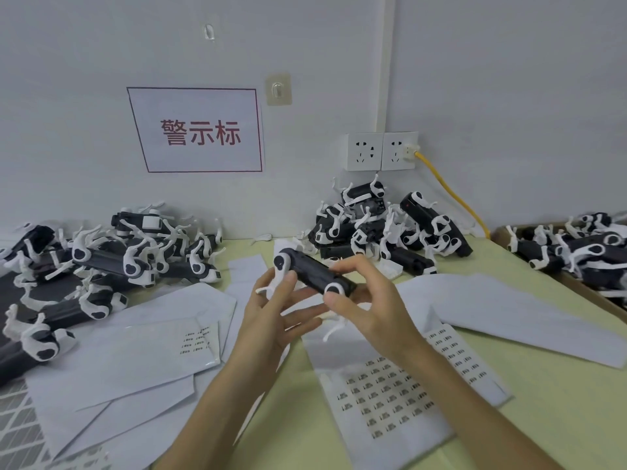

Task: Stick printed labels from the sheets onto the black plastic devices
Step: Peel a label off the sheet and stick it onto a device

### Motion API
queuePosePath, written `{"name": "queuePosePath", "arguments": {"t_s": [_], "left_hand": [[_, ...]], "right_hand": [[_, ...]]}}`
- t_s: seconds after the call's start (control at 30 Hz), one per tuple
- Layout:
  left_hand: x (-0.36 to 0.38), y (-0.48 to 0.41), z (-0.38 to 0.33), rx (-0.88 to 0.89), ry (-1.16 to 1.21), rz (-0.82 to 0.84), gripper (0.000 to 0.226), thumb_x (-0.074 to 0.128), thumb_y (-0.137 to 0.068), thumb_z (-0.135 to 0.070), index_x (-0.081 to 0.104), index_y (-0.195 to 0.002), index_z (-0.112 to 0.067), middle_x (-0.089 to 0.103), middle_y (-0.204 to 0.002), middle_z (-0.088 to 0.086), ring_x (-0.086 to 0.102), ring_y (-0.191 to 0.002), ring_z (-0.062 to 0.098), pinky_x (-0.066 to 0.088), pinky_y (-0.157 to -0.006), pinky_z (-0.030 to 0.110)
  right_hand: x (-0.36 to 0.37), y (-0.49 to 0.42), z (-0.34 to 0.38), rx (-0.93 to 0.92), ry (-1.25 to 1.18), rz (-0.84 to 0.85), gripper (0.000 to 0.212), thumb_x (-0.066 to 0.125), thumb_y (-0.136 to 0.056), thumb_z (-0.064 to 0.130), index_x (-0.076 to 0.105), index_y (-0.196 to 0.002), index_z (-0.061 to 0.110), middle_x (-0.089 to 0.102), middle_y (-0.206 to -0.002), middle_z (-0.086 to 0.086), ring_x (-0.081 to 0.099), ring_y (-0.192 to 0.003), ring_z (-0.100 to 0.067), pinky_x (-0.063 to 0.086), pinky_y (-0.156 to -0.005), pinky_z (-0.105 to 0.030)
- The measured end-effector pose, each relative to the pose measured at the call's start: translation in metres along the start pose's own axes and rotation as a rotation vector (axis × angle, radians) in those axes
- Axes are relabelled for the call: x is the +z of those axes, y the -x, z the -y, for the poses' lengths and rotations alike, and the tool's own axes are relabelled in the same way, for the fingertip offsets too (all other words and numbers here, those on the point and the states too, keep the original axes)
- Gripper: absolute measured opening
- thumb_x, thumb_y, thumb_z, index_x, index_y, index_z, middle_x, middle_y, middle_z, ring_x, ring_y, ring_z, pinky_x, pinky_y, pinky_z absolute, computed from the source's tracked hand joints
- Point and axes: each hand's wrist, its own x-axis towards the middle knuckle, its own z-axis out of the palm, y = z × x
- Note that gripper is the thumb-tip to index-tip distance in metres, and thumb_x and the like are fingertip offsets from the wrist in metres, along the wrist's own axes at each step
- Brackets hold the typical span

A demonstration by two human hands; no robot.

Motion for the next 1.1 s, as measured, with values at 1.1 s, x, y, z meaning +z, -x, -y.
{"name": "queuePosePath", "arguments": {"t_s": [1.1], "left_hand": [[-0.004,-0.005,-0.001,-0.005,0.021,-0.231,0.045,0.042,-0.105,-0.049,0.067,-0.109,-0.012,0.057,-0.062,0.001,0.055,-0.049,0.017,0.045,-0.059,0.03]], "right_hand": [[-0.003,-0.009,-0.004,0.036,-0.287,-0.242,0.035,0.066,-0.089,0.037,0.063,-0.121,0.025,0.065,-0.109,0.022,0.061,-0.109,-0.002,0.058,-0.073,-0.028]]}}
